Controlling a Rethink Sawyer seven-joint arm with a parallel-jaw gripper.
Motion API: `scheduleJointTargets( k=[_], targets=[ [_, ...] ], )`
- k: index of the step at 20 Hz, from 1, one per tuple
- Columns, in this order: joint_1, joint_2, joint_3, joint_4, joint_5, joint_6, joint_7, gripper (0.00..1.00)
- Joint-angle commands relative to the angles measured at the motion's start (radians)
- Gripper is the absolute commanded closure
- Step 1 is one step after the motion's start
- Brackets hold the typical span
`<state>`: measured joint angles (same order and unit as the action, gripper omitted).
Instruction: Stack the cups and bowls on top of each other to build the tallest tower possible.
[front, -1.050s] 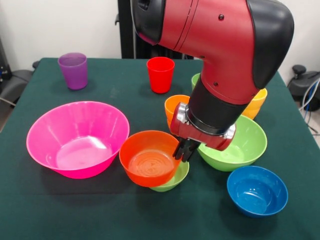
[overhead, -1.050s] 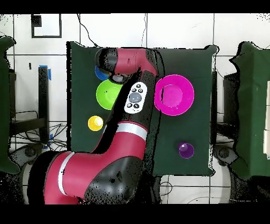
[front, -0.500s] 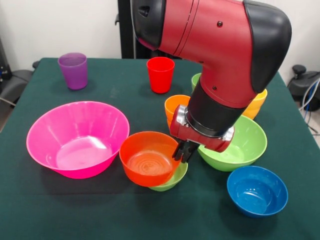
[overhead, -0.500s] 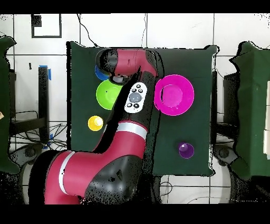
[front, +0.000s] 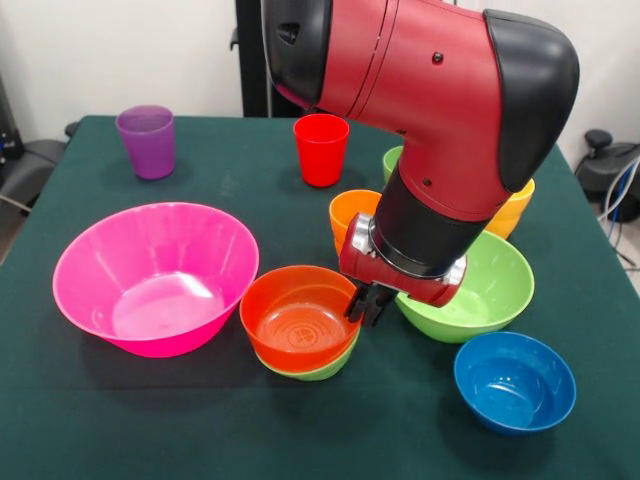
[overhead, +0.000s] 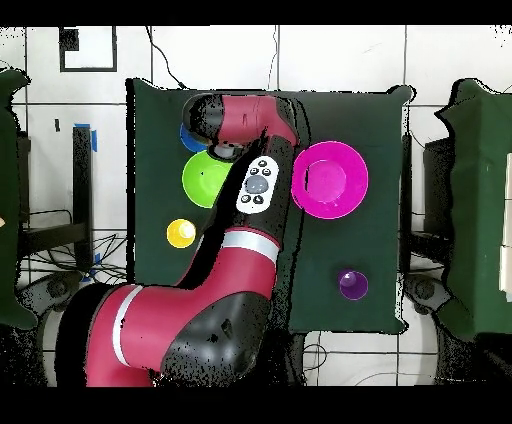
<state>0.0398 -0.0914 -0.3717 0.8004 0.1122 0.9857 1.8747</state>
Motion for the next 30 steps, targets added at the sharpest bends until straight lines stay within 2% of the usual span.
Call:
scheduleJointTargets(
  k=[1,30],
  targets=[
    [0.001,0.016,0.074,-0.001,-0.046,-0.026,0.033,1.00],
    [-0.002,0.004,0.075,0.006,-0.045,0.004,0.015,1.00]
  ],
)
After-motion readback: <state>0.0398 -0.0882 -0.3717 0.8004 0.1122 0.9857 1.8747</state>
